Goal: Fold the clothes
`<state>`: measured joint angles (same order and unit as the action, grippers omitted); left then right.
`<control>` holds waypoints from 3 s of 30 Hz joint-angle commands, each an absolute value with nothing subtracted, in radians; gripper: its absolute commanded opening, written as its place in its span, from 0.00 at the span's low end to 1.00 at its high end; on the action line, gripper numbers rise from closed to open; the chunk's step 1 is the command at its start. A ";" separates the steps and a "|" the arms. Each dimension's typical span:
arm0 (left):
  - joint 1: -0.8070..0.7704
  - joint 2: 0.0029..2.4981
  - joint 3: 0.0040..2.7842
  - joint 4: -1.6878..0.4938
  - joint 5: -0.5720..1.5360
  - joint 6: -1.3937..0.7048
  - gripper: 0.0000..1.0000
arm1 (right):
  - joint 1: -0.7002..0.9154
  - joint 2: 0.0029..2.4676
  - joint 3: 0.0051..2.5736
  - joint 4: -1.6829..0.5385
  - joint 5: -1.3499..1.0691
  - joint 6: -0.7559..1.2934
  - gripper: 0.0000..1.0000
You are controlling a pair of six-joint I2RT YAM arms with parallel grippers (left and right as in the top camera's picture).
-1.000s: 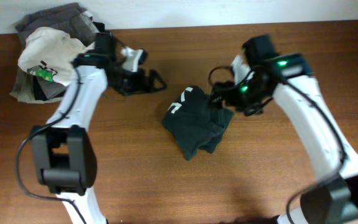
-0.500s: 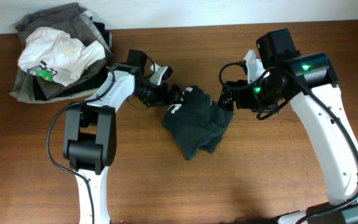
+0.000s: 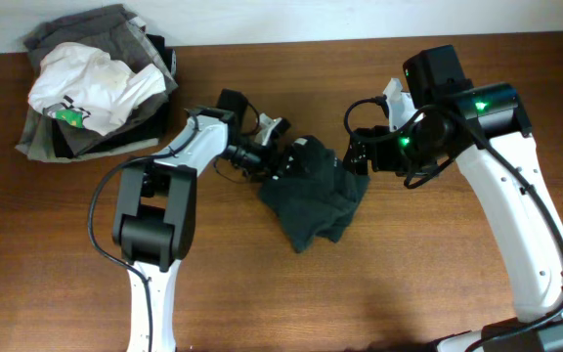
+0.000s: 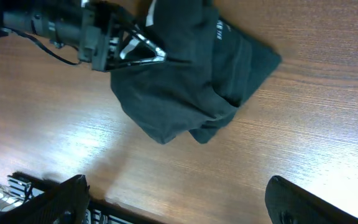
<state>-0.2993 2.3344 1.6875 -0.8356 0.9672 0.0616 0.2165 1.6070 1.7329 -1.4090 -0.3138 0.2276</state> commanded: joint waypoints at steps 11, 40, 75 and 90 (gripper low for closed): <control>-0.330 2.363 1.747 -0.697 0.684 0.066 0.01 | 0.216 1.581 1.741 -1.449 -0.263 0.217 0.93; 0.219 2.392 2.521 -0.749 0.448 -0.026 0.01 | 0.216 1.581 1.741 -1.525 -0.223 0.218 0.92; 0.344 2.386 2.553 -0.768 0.184 -0.271 0.09 | 0.216 1.581 1.741 -1.549 -0.224 0.240 0.91; 0.286 2.657 2.553 -0.773 0.111 -0.230 0.01 | 0.216 1.581 1.741 -1.554 -0.224 0.241 0.91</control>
